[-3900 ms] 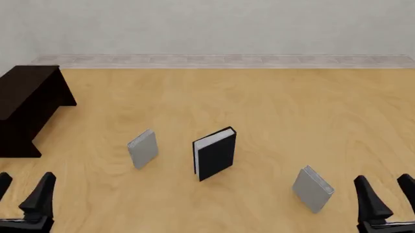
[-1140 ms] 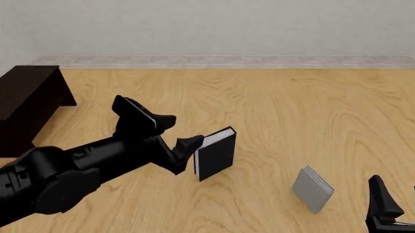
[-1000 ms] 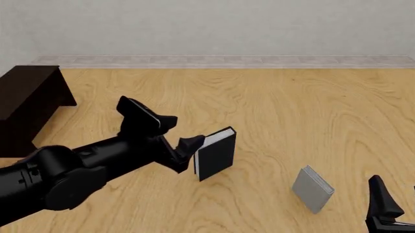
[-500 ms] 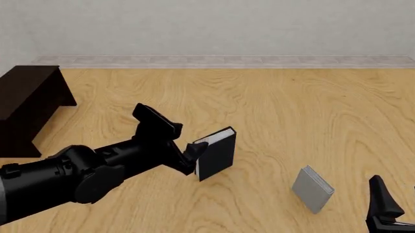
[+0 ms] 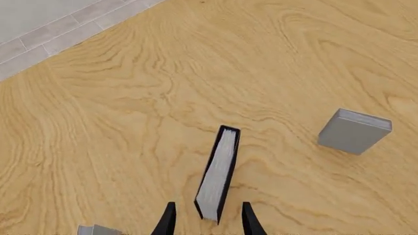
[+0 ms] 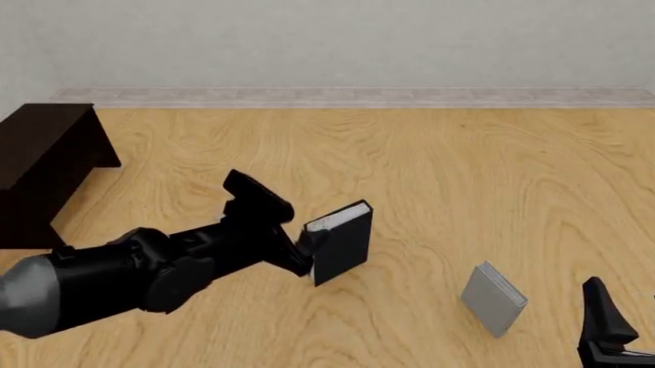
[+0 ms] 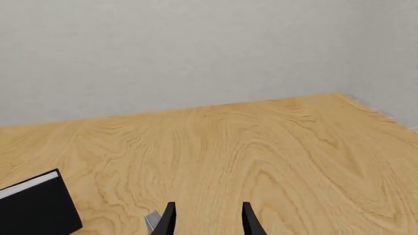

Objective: Pick up the book in the middle and place it on the cabinet shelf.

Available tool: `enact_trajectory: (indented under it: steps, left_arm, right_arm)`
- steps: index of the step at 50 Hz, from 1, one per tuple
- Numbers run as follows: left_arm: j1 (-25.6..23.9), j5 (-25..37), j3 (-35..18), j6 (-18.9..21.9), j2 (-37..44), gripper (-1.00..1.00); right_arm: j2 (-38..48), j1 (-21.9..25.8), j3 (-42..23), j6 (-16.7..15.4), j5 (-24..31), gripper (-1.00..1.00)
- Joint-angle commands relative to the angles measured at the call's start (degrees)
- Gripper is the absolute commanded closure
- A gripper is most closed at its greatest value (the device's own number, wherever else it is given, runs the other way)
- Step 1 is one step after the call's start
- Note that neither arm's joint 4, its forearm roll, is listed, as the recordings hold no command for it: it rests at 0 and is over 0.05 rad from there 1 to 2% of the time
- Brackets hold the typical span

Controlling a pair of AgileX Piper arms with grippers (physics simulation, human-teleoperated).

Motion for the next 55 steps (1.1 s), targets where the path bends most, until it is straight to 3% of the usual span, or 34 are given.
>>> enact_trajectory:
  steps: [1,36,55]
  left_arm:
    - [-0.3,-1.2,0.5,-0.1,2.8,-1.0]
    - [0.3,-2.6,-1.5,-0.1,11.2,-1.0]
    - [0.2,-0.1,-5.5,0.9,14.6,-1.0]
  right_arm:
    - [0.0,0.0,0.0,0.1,0.1,-1.0]
    - [0.0,-0.2,0.0,0.2,0.1,-1.0]
    - [0.0,-0.5,0.0,0.2,0.1,-1.0]
